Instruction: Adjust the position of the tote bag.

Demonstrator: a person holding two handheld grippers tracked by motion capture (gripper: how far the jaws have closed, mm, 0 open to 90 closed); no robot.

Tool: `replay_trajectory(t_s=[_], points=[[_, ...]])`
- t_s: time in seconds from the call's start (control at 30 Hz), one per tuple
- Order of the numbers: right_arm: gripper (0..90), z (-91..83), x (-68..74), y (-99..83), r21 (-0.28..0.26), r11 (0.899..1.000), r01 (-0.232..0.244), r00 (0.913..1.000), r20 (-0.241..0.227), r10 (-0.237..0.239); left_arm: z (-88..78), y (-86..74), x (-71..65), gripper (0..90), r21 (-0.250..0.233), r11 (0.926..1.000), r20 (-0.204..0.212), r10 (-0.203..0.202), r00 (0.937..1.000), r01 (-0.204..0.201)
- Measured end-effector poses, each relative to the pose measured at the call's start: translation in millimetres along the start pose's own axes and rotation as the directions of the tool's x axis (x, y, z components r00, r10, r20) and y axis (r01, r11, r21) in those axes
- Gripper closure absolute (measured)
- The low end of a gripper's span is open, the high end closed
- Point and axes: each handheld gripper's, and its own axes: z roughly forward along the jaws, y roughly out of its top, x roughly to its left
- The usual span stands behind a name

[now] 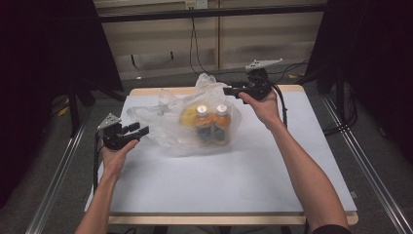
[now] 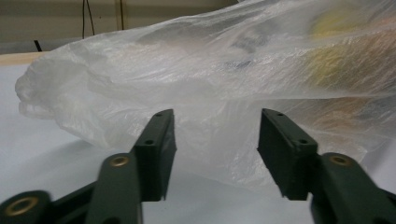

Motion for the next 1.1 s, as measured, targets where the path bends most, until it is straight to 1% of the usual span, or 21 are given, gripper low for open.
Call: replay_trajectory(t_s=[0.07,0.1,0.13,0.17,0.2,0.27,0.33,0.37,0.4,0.43,0.47,0.5,0.53,0.67,0.73,0.8,0.83,0.93,0.97,1.03,1.1], points=[[41.6,5.7,-2.7,-0.8,0.025,1.0,-0.004,0.9998,0.021,0.004,2.9,-1.3,0.7,33.0,0.001,0.9999,0.004,-0.017,0.9998,0.017],[39.5,8.3,-4.3,-2.0,0.031,0.999,-0.019,0.9995,0.024,0.018,4.8,-2.0,0.8,29.6,0.01,0.9999,-0.01,-0.013,0.9999,0.013],[37.8,10.7,-5.8,-3.5,0.04,0.999,-0.027,0.9993,0.025,0.026,6.7,-2.8,1.2,25.4,0.024,0.9997,-0.014,-0.003,0.9999,0.003],[36.3,12.8,-6.6,-5.3,0.047,0.998,-0.038,0.999,0.026,0.037,8.7,-3.8,1.4,24.1,0.029,0.9996,-0.01,-0.006,0.9999,0.006],[35.5,14.8,-7.0,-7.2,0.05,0.997,-0.054,0.9984,0.016,0.054,10.8,-4.7,1.4,23.4,0.038,0.9993,-0.014,-0.005,0.9999,0.006],[35.6,18.0,-5.7,-11.3,0.057,0.996,-0.063,0.9978,-0.015,0.064,15.1,-6.5,1.4,22.7,0.047,0.9989,0.0,-0.007,1.0,0.007],[39.9,20.1,-3.3,-14.7,0.064,0.996,-0.069,0.9962,-0.05,0.072,19.2,-7.8,0.8,29.5,0.062,0.9981,0.012,-0.002,0.9999,0.001],[44.0,21.0,-2.0,-16.0,0.071,0.996,-0.063,0.9958,-0.062,0.067,19.2,-7.8,0.8,37.5,0.062,0.9981,0.012,-0.002,0.9999,0.001],[46.6,21.7,-0.7,-16.9,0.075,0.995,-0.063,0.9948,-0.074,0.069,23.5,-9.4,0.6,43.9,0.072,0.9974,0.033,-0.01,0.9994,0.007],[49.9,22.5,0.2,-17.5,0.074,0.995,-0.062,0.9941,-0.084,0.068,25.1,-10.5,0.7,53.0,0.08,0.9967,0.041,-0.015,0.999,0.011],[55.1,22.9,1.1,-17.8,0.074,0.995,-0.062,0.9931,-0.095,0.069,26.6,-11.4,0.6,59.3,0.087,0.9961,0.048,-0.019,0.9986,0.015],[58.6,23.5,2.2,-17.9,0.073,0.996,-0.057,0.9927,-0.102,0.064,26.6,-11.4,0.6,65.7,0.087,0.9961,0.048,-0.019,0.9986,0.015],[61.2,24.4,3.9,-17.7,0.081,0.995,-0.057,0.9919,-0.109,0.066,28.1,-12.6,-0.7,72.4,0.102,0.9947,0.052,-0.011,0.9986,0.006],[74.4,25.8,7.0,-17.9,0.091,0.995,-0.041,0.9911,-0.122,0.052,28.4,-13.4,-0.4,90.0,0.109,0.9939,0.077,-0.028,0.9966,0.019],[83.9,25.8,7.8,-18.2,0.089,0.996,-0.032,0.9903,-0.132,0.043,26.9,-12.5,-0.5,90.0,0.104,0.9944,0.08,-0.028,0.9964,0.02],[89.9,24.4,9.0,-17.7,0.085,0.996,-0.027,0.9907,-0.131,0.038,24.5,-10.7,-2.4,90.0,0.085,0.9961,0.089,-0.032,0.9955,0.025],[89.9,24.4,9.0,-17.7,0.085,0.996,-0.027,0.9907,-0.131,0.038,24.5,-10.7,-2.4,90.0,0.085,0.9961,0.089,-0.032,0.9955,0.025],[90.0,18.5,10.1,-13.8,0.063,0.998,-0.017,0.9931,-0.115,0.024,14.5,-2.6,-5.7,90.0,0.034,0.9993,0.119,-0.018,0.9927,0.014],[90.0,16.5,10.0,-12.5,0.06,0.998,-0.016,0.9938,-0.109,0.022,11.9,-0.5,-7.1,90.0,0.015,0.9997,0.113,-0.018,0.9934,0.017],[90.0,11.8,10.1,-10.2,0.047,0.999,-0.012,0.9949,-0.1,0.016,5.8,3.6,-9.0,90.0,-0.021,0.9996,0.125,-0.016,0.9921,0.019],[90.0,5.8,10.6,-8.2,0.022,1.0,-0.008,0.9949,-0.1,0.01,-0.4,8.0,-11.9,90.0,-0.049,0.9986,0.124,-0.013,0.9923,0.019]])
